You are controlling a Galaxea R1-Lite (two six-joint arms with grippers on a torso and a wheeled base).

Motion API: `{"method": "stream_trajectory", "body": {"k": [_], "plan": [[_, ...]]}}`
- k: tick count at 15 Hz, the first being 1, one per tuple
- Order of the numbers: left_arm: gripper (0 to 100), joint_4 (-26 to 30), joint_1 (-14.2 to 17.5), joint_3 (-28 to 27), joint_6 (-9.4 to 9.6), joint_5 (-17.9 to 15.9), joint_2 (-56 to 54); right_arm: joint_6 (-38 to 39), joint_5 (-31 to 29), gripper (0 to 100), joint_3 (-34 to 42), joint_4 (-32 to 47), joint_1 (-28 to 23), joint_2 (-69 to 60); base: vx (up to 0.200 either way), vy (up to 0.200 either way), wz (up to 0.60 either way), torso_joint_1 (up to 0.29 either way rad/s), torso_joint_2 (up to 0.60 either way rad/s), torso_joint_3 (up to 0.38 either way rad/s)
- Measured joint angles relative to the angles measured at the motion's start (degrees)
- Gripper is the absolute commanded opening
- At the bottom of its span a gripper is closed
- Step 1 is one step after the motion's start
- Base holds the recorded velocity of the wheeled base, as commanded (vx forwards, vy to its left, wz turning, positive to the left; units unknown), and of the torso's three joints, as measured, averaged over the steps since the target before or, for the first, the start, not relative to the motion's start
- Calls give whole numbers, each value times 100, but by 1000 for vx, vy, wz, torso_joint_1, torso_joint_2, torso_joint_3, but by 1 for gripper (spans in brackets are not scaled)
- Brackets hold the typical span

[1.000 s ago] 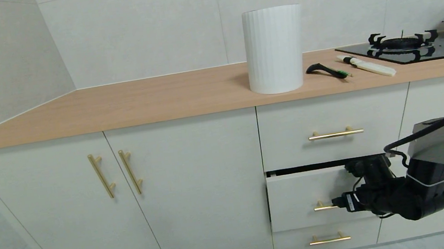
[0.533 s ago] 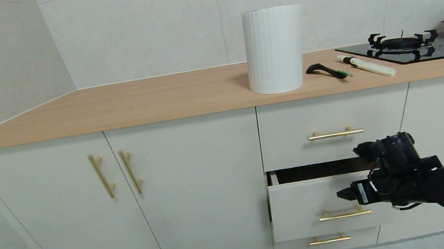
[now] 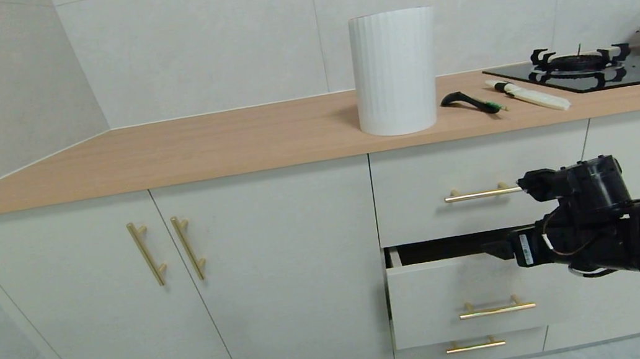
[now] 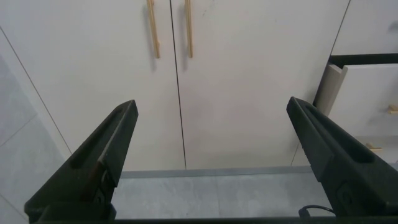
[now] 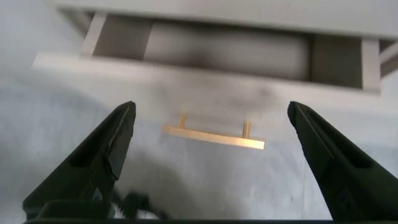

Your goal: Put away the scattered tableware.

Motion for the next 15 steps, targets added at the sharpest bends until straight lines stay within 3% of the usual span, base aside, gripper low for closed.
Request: {"method": "stream_trajectory", "body": {"k": [3,8,15], "plan": [[100,0,1,0,0,2,0,-5,-347,100,-69,-1092,-11,800,0,0,0,0,0,0],[100,2,1,0,0,0,0,17,-638,100,-328,-1965,-162,1838,0,0,0,0,0,0],[100,2,1,0,-2,0,0,-5,-660,100,-345,-2083,-204,2169,0,0,0,0,0,0]]}}
